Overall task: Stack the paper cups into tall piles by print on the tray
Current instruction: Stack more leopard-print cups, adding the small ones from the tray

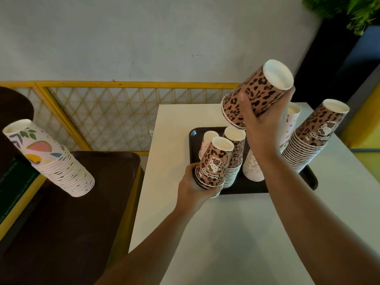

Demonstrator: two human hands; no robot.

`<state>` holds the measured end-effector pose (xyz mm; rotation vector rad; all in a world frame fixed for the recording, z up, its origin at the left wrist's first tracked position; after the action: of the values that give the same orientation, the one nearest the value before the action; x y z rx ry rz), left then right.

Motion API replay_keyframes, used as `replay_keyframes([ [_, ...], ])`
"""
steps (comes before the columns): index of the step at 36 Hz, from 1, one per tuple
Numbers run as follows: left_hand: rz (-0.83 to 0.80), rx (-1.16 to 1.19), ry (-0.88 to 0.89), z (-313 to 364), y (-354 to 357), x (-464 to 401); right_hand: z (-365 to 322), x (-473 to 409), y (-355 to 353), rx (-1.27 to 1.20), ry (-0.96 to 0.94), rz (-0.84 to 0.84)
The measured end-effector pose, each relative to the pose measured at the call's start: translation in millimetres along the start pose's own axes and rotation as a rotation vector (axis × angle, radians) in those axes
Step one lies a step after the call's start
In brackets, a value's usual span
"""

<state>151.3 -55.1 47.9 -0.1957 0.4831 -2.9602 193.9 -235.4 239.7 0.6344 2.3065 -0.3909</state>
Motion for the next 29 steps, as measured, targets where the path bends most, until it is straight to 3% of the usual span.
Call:
replay_keyframes([
  [18, 0.06, 0.083, -0.017, 5.5, -13.1, 0.7, 61.7, 60.4, 20.2, 0.257, 0.101, -0.296],
  [24, 0.095, 0.085, 0.024, 17.3, -18.9, 0.0, 29.1, 65.8, 14.9, 0.196, -0.052, -0.243],
  [29, 0.116, 0.1, 0.024, 20.6, -19.0, 0.2, 14.6, 83.9, 35.2, 0.059, -0.032, -0.43],
])
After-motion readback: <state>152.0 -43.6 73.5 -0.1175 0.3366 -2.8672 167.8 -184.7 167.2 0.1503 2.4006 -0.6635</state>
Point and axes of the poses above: each hand's wrist, its own x-axis away from the middle knuckle, its own y-axis out of the palm, z = x × y, the point moved 9 cm from there along -x, towards the middle knuckle, and after that the axes turned 7 degrees about -y, right-handed, at the moved point
